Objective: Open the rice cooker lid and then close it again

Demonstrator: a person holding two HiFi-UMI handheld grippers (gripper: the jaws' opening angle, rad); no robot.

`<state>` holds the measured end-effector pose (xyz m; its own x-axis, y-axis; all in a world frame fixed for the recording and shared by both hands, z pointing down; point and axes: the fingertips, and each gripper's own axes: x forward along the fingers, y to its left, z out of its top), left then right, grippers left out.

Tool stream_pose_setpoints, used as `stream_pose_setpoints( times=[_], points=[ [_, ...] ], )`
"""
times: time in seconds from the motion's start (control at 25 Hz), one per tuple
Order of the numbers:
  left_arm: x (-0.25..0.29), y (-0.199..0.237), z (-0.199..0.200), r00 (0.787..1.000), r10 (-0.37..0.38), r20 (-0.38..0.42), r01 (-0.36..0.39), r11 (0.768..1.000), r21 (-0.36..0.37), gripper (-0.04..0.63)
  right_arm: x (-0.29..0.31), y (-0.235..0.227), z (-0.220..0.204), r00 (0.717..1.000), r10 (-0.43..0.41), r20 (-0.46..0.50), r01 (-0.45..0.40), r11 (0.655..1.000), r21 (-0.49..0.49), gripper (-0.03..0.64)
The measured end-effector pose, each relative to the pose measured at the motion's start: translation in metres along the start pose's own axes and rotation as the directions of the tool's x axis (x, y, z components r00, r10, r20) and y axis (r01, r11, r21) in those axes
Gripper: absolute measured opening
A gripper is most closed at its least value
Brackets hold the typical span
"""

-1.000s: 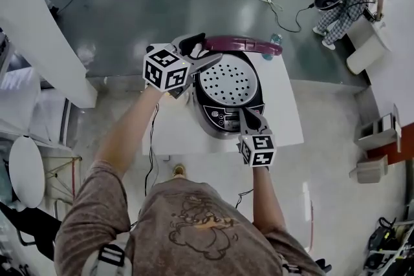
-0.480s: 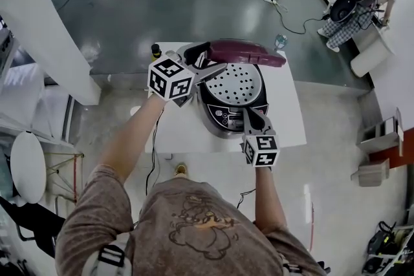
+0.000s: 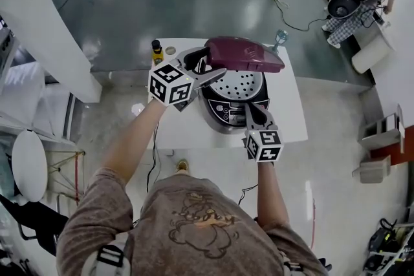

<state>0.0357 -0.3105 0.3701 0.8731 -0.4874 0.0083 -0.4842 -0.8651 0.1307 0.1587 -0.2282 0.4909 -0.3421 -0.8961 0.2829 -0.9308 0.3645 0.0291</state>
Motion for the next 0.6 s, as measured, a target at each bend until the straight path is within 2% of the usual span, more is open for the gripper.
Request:
stream_pose_setpoints(
  times=[0.28,0.6],
  points=[
    [-0.004,-0.007,-0.014,1.0,0.002,-0.014,-0.002,1.0,-0.011,0.342,-0.005,-0.005,0.003,0.998,0.01,0.06,-0.015,0.996,0.083,0.005],
    [-0.006,-0.013,-0.029,1.0,0.006,-0.031,-0.006,1.0,-0.016,0.342,-0.005,-0.005,0.002,0.998,0.015,0.055,-0.02,0.996,0.089,0.005]
  ],
)
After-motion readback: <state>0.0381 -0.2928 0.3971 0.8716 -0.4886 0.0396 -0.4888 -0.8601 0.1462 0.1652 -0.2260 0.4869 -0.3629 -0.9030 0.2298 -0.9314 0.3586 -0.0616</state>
